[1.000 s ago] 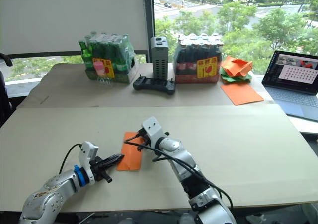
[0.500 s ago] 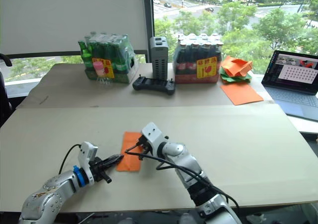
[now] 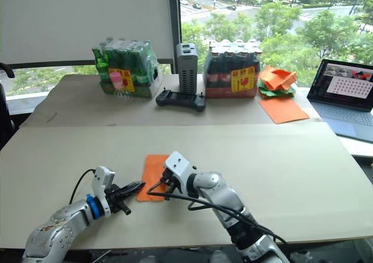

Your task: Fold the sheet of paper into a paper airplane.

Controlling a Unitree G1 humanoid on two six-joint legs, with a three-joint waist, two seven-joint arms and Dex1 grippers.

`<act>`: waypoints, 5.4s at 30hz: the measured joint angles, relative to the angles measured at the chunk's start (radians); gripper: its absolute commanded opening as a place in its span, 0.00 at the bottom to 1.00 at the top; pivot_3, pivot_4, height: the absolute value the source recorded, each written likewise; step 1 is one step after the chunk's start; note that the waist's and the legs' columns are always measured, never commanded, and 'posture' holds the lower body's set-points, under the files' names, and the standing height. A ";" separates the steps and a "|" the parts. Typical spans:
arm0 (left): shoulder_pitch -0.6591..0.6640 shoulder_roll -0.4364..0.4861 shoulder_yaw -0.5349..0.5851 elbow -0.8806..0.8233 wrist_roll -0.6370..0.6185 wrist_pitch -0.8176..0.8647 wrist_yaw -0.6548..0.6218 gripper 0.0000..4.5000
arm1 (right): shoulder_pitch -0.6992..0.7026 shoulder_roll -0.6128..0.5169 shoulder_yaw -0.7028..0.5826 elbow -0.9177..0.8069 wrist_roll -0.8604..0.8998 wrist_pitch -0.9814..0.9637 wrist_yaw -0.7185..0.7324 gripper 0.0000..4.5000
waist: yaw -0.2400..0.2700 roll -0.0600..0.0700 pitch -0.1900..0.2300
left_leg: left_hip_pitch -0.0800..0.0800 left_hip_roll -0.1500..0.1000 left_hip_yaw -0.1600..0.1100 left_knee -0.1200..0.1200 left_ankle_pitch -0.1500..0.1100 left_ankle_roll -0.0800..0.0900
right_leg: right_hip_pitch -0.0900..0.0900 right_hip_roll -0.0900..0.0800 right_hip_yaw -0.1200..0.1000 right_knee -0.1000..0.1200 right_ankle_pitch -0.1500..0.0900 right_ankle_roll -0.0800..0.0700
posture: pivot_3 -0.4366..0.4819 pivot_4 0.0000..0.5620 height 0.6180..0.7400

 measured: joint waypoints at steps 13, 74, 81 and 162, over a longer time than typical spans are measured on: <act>0.000 0.015 0.002 -0.004 0.000 0.019 0.000 0.01 | 0.041 -0.061 0.002 -0.082 0.108 0.110 0.099 0.00 | 0.000 0.000 0.000 | 0.005 0.000 0.000 -0.001 0.000 0.000 | 0.006 0.000 0.000 -0.002 -0.003 0.005 | 0.48 0.27 1.00; -0.214 -0.020 -0.176 0.009 0.001 0.088 -0.035 0.01 | -0.040 0.038 -0.398 -0.175 0.515 0.164 -0.121 0.00 | 0.002 -0.002 0.002 | -0.008 0.000 0.000 0.000 0.000 0.000 | -0.006 0.000 0.000 -0.001 0.000 0.000 | 0.48 0.27 1.00; -0.232 0.016 -0.194 0.077 0.055 0.052 -0.087 0.01 | -0.020 -0.077 -0.353 -0.272 0.526 0.164 -0.097 0.00 | 0.002 -0.002 0.002 | -0.008 0.000 0.000 0.000 0.000 0.000 | -0.006 0.000 0.000 -0.002 0.000 0.000 | 0.48 0.27 1.00; -0.264 0.006 -0.205 0.162 0.128 -0.025 -0.155 0.01 | 0.322 -0.075 -0.304 -0.375 0.481 0.109 -0.203 0.00 | 0.006 -0.002 0.003 | -0.008 -0.001 0.000 0.002 0.000 0.000 | -0.004 -0.001 0.000 -0.001 0.000 0.001 | 0.48 0.27 1.00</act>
